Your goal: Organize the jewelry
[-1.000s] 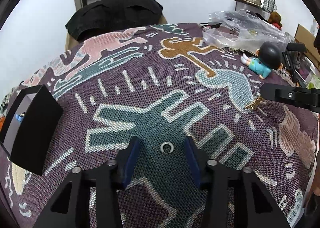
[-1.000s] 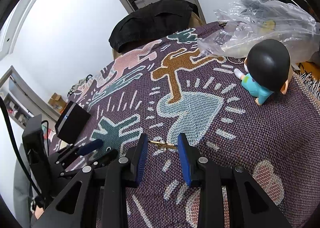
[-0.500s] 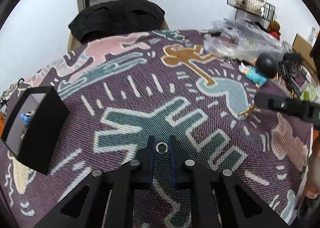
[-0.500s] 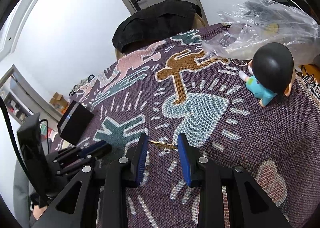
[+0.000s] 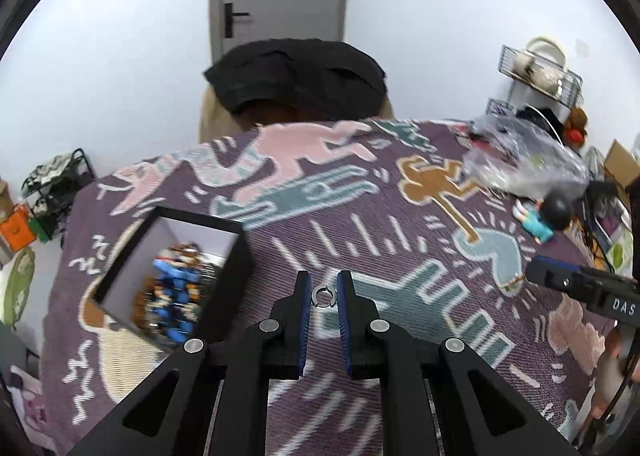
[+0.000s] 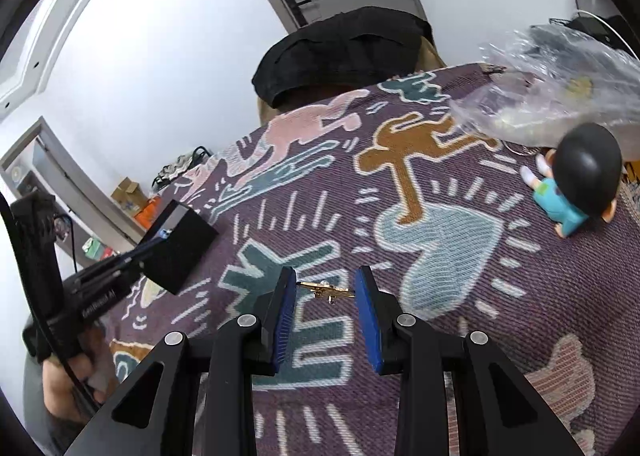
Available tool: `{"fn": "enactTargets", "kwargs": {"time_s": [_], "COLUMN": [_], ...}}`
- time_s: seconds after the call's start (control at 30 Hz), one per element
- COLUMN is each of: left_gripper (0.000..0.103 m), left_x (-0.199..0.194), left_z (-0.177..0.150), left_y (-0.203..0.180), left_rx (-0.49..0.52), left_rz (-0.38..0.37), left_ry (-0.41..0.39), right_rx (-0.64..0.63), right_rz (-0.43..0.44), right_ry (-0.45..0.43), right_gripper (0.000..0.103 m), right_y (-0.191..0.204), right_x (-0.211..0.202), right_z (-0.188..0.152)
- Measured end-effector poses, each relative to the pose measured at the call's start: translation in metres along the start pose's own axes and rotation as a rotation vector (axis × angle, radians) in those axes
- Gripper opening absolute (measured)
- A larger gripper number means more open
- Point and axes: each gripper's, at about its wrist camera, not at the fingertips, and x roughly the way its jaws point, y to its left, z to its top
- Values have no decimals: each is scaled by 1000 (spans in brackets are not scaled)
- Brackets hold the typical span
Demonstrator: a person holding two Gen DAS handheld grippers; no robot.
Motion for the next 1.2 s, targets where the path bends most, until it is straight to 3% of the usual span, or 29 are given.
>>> {"fn": "enactTargets", "kwargs": {"time_s": [0.43, 0.5, 0.53, 0.57, 0.63, 0.67, 1.2], "left_gripper": [14, 17, 33, 61, 91, 94, 94], "left_x": [-14, -15, -15, -17, -27, -31, -63], "left_z": [6, 6, 6, 5, 2, 1, -27], "left_y": [80, 88, 91, 94, 98, 99, 164], "left_rx": [-188, -217, -226, -238, -242, -239, -343], "left_rz": [119, 126, 111, 88, 94, 105, 153], "left_ry": [-58, -55, -51, -53, -103, -129, -137], "right_rx": [-89, -102, -109, -118, -133, -142, -226], "right_rz": [44, 50, 54, 58, 68, 75, 208], "right_ry": [25, 28, 31, 33, 37, 38, 102], "right_gripper": [32, 32, 32, 32, 32, 32, 32], "right_y": [53, 61, 66, 72, 82, 89, 181], "right_x": [26, 29, 31, 33, 36, 39, 96], "right_z": [4, 5, 6, 7, 10, 12, 44]}}
